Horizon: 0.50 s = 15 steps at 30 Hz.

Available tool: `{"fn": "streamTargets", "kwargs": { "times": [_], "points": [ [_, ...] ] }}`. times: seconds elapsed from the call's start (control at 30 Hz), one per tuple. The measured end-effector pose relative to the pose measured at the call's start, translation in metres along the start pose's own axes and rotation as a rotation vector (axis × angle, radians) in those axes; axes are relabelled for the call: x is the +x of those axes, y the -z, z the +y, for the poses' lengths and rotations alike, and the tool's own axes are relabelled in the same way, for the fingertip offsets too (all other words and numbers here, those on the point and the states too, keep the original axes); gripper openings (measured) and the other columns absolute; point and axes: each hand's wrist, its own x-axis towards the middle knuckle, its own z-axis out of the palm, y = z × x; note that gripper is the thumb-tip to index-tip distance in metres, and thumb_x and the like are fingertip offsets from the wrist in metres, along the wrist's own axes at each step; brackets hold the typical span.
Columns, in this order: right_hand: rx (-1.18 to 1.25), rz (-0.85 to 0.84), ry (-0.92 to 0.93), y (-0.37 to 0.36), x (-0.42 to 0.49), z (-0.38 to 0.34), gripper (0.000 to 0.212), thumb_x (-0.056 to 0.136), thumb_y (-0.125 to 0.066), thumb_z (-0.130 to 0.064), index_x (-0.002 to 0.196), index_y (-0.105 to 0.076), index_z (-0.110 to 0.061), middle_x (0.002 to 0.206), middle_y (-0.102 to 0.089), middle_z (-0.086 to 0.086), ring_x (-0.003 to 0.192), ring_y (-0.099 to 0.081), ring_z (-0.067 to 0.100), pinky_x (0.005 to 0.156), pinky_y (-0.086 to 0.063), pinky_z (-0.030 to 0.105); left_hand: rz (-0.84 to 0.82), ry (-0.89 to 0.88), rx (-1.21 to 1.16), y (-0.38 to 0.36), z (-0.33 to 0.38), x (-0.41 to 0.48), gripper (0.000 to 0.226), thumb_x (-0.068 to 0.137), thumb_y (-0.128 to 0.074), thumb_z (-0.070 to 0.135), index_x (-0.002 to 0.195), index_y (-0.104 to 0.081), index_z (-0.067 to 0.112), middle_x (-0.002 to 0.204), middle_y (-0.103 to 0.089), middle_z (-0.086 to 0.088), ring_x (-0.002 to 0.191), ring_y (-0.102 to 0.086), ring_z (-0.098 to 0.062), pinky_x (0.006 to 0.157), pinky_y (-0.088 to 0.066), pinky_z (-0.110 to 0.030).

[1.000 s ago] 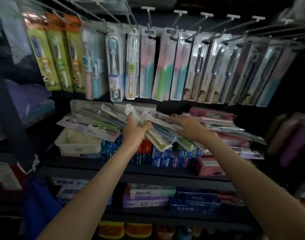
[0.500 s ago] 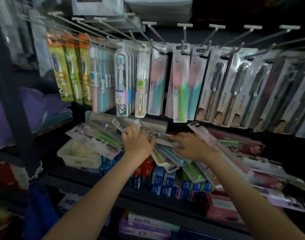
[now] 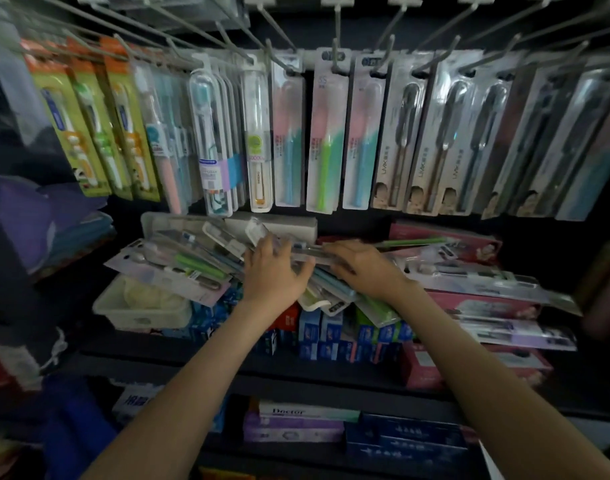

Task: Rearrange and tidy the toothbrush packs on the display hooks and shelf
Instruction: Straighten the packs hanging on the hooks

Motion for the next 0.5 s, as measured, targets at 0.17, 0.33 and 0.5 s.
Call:
{"fn": "streamTargets", "kwargs": {
  "times": [0.17,0.33,0.5],
  "points": [
    [-0.11,0.059,-0.046,-0.003,-0.005,0.003,0.039,0.097,-0.046,-0.022,0.135,-0.048,-0.014,0.134,-0.052,0.005,0.124,-0.043,0.024,0.098,-0.026,0.031,-0.062,-0.013,0.088,-0.009,0.001,0.002,0.069,0.091,-0.031,0.062,0.145,-0.032,0.019,0.154,-0.018,-0.013,0.143,-0.011,-0.029,0.116,-0.009,-0.051],
    [-0.138,0.082,-0.037,-0.004,-0.01,0.003,0.04,0.097,-0.046,-0.026,0.136,-0.046,-0.016,0.137,-0.049,0.002,0.127,-0.039,0.021,0.098,-0.021,0.03,-0.003,-0.053,0.006,-0.013,0.006,0.004,0.06,0.09,-0.041,0.054,0.139,-0.042,0.02,0.146,-0.033,-0.011,0.14,-0.02,-0.027,0.114,-0.018,-0.049],
    [-0.11,0.254,0.04,-0.002,-0.007,-0.003,0.035,0.087,-0.056,-0.012,0.121,-0.06,-0.006,0.117,-0.062,0.011,0.107,-0.056,0.031,0.09,-0.04,0.04,0.328,-0.219,-0.076,0.004,0.018,-0.003,0.025,0.087,-0.059,0.022,0.104,-0.065,0.004,0.102,-0.061,-0.014,0.096,-0.058,-0.032,0.079,-0.047,-0.038]
  ]
}}
